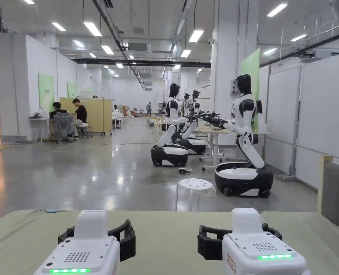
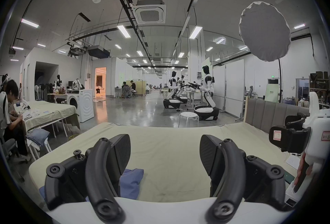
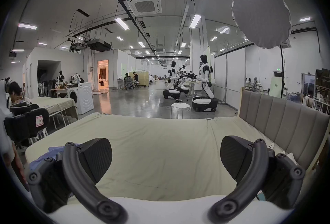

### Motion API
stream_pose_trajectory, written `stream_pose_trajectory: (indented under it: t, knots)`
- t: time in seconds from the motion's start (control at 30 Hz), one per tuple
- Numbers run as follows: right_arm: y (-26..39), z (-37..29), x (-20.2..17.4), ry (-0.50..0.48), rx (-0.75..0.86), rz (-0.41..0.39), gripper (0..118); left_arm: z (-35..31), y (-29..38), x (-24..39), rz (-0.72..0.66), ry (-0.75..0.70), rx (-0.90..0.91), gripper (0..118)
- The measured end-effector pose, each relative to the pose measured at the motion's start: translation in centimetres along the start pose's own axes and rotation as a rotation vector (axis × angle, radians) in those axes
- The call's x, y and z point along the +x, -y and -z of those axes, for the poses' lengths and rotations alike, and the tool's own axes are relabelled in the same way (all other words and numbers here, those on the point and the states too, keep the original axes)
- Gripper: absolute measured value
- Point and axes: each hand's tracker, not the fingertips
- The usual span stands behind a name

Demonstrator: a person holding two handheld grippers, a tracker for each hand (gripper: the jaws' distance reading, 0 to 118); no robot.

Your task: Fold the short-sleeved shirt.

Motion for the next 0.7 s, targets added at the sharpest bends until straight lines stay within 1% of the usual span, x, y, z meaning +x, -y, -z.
stream_pose_trajectory:
  t: [0.2,0.5,0.53,0.57,0.6,0.63,0.67,0.7]
  knots:
    - [0.07,-0.21,0.63,0.006,0.012,0.029,118,0.11,0.17,-0.18,0.007,-0.012,0.001,81]
    - [0.15,-0.16,0.72,0.024,0.02,0.022,118,0.48,0.46,-0.1,0.018,-0.022,-0.016,80]
    - [0.16,-0.14,0.7,0.026,0.016,0.022,115,0.47,0.49,-0.07,0.023,-0.024,-0.013,79]
    - [0.18,-0.19,0.74,0.022,0.011,0.02,104,0.44,0.52,-0.04,0.023,-0.026,-0.011,74]
    - [0.19,-0.29,0.81,0.007,0.011,0.018,78,0.35,0.52,-0.02,0.018,-0.018,-0.004,52]
    - [0.18,-0.23,0.7,0.026,0.006,0.009,20,0.28,0.49,0.04,0.012,0.01,-0.001,3]
    - [0.25,-0.04,0.63,0.068,-0.007,-0.012,1,0.49,0.45,0.22,0.014,0.001,-0.012,3]
    - [0.43,0.01,0.68,0.07,-0.002,-0.013,1,0.61,0.29,0.24,0.013,-0.063,0.006,3]
